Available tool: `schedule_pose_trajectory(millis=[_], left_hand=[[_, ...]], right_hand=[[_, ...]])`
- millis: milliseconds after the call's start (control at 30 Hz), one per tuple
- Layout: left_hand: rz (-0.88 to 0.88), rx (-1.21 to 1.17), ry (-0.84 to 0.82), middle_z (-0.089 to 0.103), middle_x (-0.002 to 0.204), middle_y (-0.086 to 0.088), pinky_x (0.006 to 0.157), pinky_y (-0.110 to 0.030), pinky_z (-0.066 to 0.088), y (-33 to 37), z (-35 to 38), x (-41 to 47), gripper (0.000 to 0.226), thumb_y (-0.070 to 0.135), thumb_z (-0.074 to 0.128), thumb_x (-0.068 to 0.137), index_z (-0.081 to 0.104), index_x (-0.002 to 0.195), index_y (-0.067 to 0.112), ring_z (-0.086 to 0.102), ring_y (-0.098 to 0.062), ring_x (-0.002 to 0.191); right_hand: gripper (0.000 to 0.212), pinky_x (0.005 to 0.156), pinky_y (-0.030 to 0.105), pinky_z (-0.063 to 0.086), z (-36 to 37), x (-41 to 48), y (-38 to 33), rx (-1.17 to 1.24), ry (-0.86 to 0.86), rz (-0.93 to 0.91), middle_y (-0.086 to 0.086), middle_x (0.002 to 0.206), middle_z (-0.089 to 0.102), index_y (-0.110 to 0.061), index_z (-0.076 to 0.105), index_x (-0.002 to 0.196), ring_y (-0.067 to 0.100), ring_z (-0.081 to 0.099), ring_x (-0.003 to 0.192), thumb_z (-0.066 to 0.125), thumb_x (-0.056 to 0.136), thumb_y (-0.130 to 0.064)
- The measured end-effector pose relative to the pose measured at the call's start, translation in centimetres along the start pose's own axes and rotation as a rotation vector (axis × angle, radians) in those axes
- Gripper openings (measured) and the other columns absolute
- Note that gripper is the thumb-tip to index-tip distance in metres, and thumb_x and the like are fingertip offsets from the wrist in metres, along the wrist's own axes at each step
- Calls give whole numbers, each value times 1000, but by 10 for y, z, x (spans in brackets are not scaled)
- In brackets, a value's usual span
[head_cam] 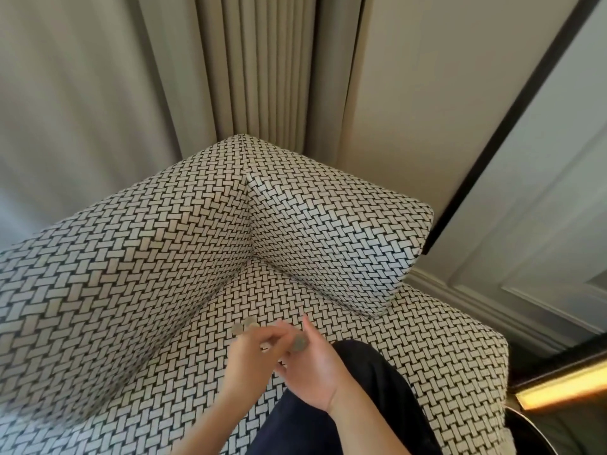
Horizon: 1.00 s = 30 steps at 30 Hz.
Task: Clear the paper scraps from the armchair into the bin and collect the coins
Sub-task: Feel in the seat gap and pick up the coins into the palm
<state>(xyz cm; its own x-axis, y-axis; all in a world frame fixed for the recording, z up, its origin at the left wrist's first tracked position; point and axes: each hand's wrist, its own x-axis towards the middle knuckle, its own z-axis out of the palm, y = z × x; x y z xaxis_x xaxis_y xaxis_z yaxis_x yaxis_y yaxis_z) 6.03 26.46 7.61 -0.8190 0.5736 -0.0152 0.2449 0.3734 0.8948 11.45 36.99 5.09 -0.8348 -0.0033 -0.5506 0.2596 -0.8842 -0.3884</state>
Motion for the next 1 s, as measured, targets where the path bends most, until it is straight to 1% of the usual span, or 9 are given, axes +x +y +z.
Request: schedule_pose_trajectory(millis=[67,167,267,367,467,533,700,833,1000], left_hand=[[33,92,28,61,76,21,73,-4,34,7,4,0,21,17,69,82,70,73,36,50,3,82],[108,258,136,56,81,29,83,-24,31,-1,8,6,13,25,78,71,73,74,37,41,-2,91],[177,278,236,58,92,25,84,-25,31,-14,7,14,17,29,81,67,73,81,37,41,-9,96],[53,225,337,55,111,11,86,-26,33,-34,4,22,34,29,70,81,64,114,25,41,-8,104],[-174,221,261,46,137,-3,101,-33,36,-69,4,28,43,30,51,94,48,134,14,39,-17,125],[-298,317,160,33,150,-6,110,-39,29,-92,4,30,49,31,45,96,36,142,14,29,-23,137],[-417,606,-99,3,158,11,114,-46,20,-108,12,36,71,39,48,93,8,150,26,8,-27,143],[-333,737,-56,20,154,11,110,-41,27,-105,18,45,62,39,51,92,20,145,33,20,-29,136],[-249,740,48,48,133,4,98,-33,44,-114,16,48,44,32,56,91,48,133,22,34,-21,128]], right_hand=[[59,103,35,40,0,-3,-1,68,-4,10,14,133,56,-4,42,138,20,50,126,36,97,-46],[53,84,31,52,2,-7,-2,124,-37,22,15,131,57,-2,49,133,19,51,124,36,99,-41],[47,92,31,49,5,-7,-3,118,-25,-3,15,128,60,-1,54,128,21,53,122,34,101,-34],[41,100,32,43,7,-2,-4,57,15,-111,12,128,61,-4,54,128,20,56,119,47,94,-26],[45,106,35,39,6,3,-3,61,26,-153,12,132,57,-3,52,130,22,53,123,53,89,-19],[47,108,36,37,6,4,-3,83,29,-157,13,135,55,-2,50,132,23,50,126,53,87,-18],[44,113,37,30,7,7,-1,73,56,-153,9,140,50,-7,49,134,22,44,132,50,92,-20],[45,116,39,25,8,6,-2,27,73,-143,5,141,48,-14,48,135,22,40,134,50,91,-25],[45,116,41,24,7,8,-3,5,79,-108,4,143,46,-17,48,136,23,40,134,48,92,-30]])
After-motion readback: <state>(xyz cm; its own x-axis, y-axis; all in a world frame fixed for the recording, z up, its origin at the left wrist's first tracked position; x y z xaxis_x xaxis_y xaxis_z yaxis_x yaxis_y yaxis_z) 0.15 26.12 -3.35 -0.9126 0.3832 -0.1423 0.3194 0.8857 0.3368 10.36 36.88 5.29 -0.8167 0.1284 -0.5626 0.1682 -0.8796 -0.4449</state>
